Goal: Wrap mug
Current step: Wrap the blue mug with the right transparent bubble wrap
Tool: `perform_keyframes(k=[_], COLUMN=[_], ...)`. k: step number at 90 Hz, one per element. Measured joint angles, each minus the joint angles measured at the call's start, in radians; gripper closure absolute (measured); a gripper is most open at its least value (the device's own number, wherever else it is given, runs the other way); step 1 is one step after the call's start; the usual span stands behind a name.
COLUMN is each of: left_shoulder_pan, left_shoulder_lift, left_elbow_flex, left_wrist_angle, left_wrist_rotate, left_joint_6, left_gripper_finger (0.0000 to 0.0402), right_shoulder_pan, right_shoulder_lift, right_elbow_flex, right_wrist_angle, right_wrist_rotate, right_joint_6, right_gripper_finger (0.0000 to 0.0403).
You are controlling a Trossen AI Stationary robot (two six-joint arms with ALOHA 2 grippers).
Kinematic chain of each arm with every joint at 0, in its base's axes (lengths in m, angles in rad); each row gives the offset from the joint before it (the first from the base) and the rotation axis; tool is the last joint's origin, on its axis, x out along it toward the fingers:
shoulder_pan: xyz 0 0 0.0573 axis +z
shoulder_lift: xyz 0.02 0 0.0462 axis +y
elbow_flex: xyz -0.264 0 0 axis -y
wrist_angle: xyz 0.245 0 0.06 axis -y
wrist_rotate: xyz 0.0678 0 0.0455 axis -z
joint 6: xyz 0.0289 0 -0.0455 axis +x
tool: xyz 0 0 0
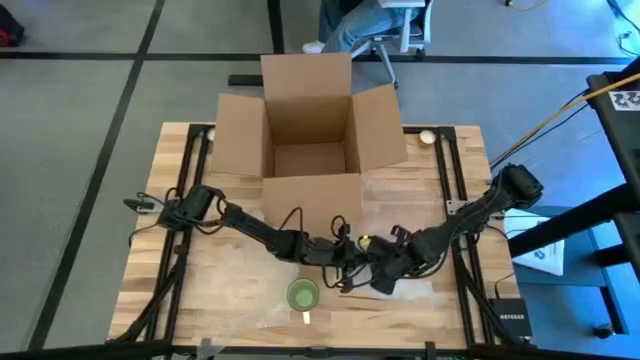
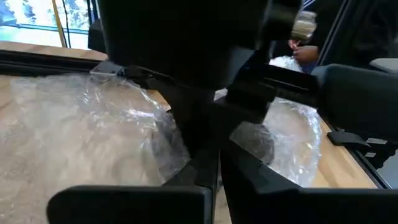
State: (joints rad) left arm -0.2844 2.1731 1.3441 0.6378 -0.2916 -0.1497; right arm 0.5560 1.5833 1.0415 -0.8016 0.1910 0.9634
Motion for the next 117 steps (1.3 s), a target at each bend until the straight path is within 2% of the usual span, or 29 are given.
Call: perform_keyframes(k=[28, 54, 94, 117], left_shoulder_pan=[-0.004, 0.016, 0.017, 0.017], left_shoulder_lift=[-0.002, 0.048, 0.055, 0.056], left_elbow_flex=[0.0, 0.002, 0.003, 0.003], left_wrist_angle=[0.024, 0.055, 0.046, 0.045], left_wrist_rotate=[0.0, 0.023, 0.027, 0.027], left_joint_6=[0.019, -0.037, -0.026, -0.026], left_gripper_finger=[0.0402, 0.0402, 0.0402, 0.0402], right_shoulder_pan=[0.0, 0.0, 0.001, 0.0], right_shoulder_lift=[0.0, 0.002, -0.005, -0.005], right_elbow_flex=[0.01, 0.011, 0.231, 0.311], right_wrist_angle=[0.114, 0.092, -0.205, -0.341], right_wrist_rotate=[-0.001, -0.009, -0.021, -0.003], right_joint_6=[-0.105, -0.123, -0.152, -0.158], right_gripper_finger=[0.0403, 0.0403, 0.0403, 0.0403])
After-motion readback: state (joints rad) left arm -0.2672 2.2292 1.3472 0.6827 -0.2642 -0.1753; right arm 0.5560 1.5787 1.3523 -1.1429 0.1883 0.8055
